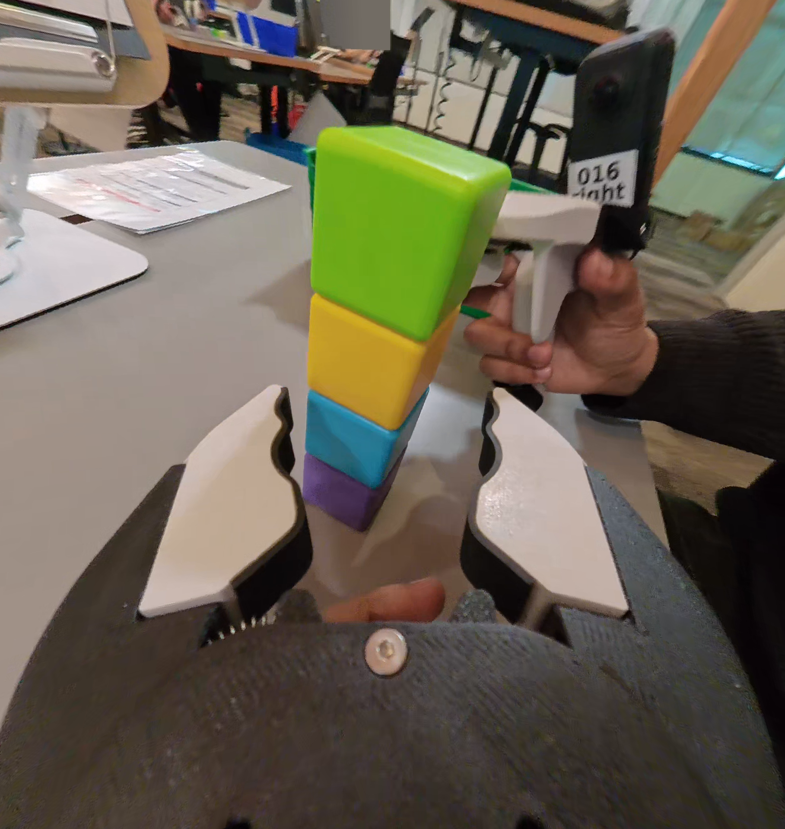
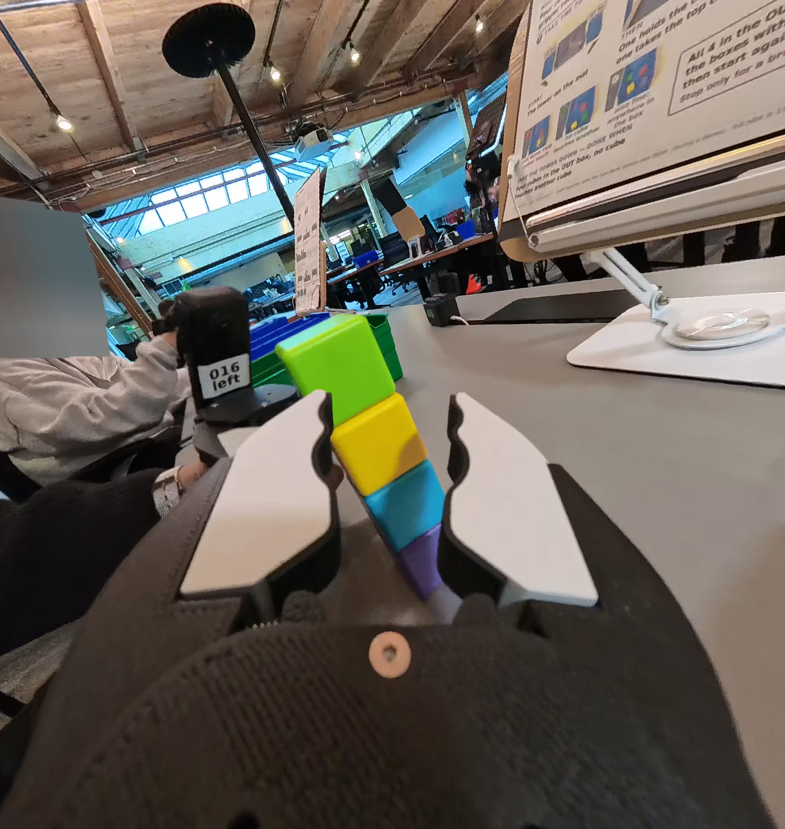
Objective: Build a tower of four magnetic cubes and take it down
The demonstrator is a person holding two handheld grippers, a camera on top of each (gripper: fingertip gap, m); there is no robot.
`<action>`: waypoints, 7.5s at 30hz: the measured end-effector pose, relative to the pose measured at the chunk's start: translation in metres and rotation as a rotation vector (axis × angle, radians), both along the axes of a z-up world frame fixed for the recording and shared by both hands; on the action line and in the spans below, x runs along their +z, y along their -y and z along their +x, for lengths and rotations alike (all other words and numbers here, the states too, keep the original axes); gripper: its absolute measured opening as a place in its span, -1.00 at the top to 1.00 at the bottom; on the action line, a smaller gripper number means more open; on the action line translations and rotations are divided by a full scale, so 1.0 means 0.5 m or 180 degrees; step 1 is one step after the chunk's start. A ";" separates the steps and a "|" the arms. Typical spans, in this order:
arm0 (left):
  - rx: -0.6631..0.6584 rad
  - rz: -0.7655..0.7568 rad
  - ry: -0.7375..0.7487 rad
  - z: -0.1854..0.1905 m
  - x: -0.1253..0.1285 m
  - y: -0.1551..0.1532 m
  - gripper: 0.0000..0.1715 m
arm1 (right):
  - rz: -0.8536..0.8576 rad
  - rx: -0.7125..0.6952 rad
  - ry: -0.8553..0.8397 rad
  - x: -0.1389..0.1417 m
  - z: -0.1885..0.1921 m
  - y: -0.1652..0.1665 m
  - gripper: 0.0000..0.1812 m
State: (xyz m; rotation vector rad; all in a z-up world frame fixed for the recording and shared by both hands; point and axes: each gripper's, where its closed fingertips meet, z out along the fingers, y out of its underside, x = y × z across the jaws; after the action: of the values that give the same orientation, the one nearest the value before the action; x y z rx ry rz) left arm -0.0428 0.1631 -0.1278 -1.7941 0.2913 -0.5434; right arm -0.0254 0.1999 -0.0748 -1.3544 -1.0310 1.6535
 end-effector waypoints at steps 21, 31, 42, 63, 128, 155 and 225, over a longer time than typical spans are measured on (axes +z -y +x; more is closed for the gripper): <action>-0.0164 0.0235 0.0059 0.005 0.034 -0.017 0.07 | -0.0427 -0.0104 0.0034 -0.021 0.058 -0.032 0.51; -0.0359 0.0189 -0.0064 0.026 0.012 -0.037 0.09 | -0.0340 -0.0092 0.0102 -0.026 0.080 -0.016 0.53; -0.0465 0.0316 -0.0093 0.028 0.014 -0.041 0.32 | -0.0345 -0.0147 0.0102 -0.024 0.104 -0.020 0.54; -0.0524 0.0279 -0.0020 0.081 0.010 0.020 0.29 | 0.0177 0.0526 -0.0165 0.035 0.055 0.069 0.19; -0.0626 0.0219 0.0220 0.083 0.012 0.058 0.36 | 0.0575 0.0835 -0.0183 0.030 0.026 0.126 0.35; -0.0768 0.0200 0.0274 0.094 0.013 0.072 0.36 | 0.0872 0.0987 -0.0147 0.015 0.023 0.156 0.41; -0.0636 0.0284 0.0168 0.097 0.023 0.063 0.36 | 0.1037 0.0986 -0.0224 0.017 0.017 0.154 0.45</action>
State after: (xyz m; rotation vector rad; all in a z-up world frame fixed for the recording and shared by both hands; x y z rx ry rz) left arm 0.0058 0.1318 -0.1163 -1.6714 0.4547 -0.7065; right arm -0.0167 0.1230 -0.0663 -0.9528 -1.4526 1.6462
